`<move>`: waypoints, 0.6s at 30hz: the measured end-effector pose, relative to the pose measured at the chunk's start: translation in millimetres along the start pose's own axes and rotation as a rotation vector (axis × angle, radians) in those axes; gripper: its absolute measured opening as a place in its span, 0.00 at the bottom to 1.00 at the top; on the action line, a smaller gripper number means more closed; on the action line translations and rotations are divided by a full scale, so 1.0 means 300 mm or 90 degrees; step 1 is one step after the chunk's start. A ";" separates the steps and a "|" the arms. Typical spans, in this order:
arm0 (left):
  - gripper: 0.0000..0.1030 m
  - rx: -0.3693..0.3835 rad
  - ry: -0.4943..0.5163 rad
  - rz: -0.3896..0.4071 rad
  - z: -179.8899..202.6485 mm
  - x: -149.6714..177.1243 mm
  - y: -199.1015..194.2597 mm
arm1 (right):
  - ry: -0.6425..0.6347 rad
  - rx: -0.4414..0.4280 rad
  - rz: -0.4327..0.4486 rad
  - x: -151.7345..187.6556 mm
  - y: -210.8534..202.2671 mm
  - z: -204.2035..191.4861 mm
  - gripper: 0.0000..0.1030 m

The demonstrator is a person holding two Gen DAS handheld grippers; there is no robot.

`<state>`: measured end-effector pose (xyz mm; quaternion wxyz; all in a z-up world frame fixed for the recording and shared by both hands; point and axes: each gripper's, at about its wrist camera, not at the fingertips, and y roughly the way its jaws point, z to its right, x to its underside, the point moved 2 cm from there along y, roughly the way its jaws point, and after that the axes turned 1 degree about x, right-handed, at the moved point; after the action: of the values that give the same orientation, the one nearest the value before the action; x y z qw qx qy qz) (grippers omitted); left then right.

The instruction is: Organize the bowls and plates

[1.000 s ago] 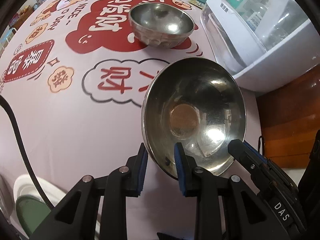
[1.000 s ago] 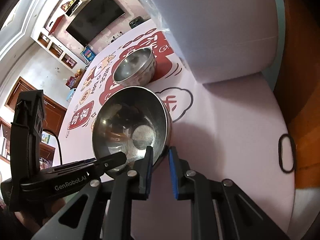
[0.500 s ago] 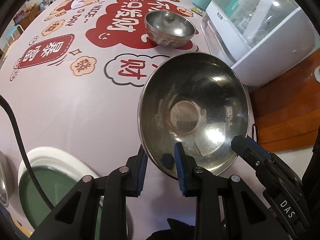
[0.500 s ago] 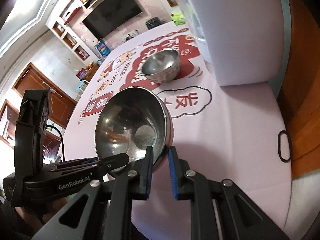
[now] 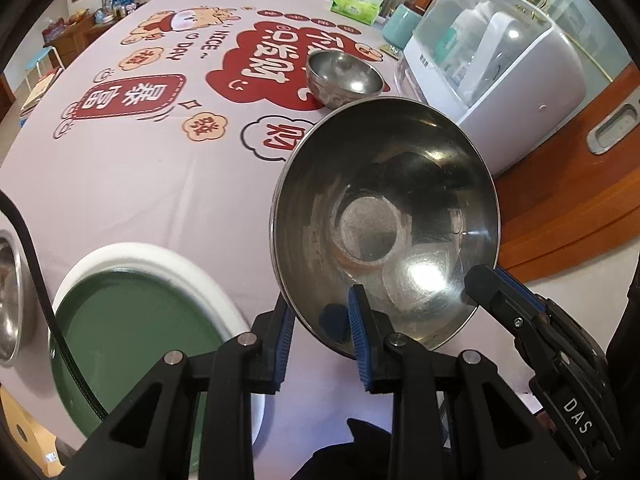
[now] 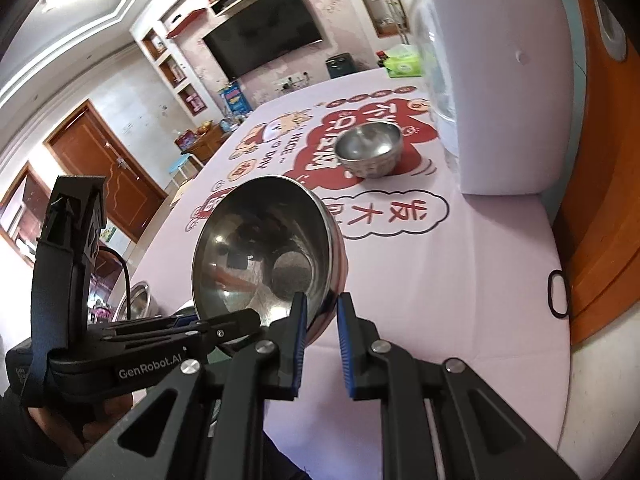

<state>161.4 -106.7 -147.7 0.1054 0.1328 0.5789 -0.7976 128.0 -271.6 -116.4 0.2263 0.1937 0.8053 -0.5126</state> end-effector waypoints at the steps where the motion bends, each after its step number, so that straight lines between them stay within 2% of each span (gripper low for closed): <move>1: 0.25 0.000 -0.002 0.002 -0.006 0.008 -0.010 | -0.006 -0.001 0.000 0.003 -0.005 -0.009 0.15; 6: 0.25 0.007 -0.017 0.004 -0.027 0.053 -0.067 | -0.046 -0.008 0.009 0.021 -0.047 -0.078 0.15; 12: 0.25 -0.009 -0.017 0.023 -0.060 0.089 -0.142 | -0.057 -0.029 0.018 0.039 -0.062 -0.137 0.15; 18: 0.25 -0.023 -0.023 0.013 -0.121 0.121 -0.181 | -0.063 -0.056 0.015 0.070 -0.050 -0.204 0.15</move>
<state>112.9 -56.0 -122.0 0.1268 0.1224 0.5896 -0.7882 92.4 -220.2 -94.4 0.2800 0.1674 0.8126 -0.4829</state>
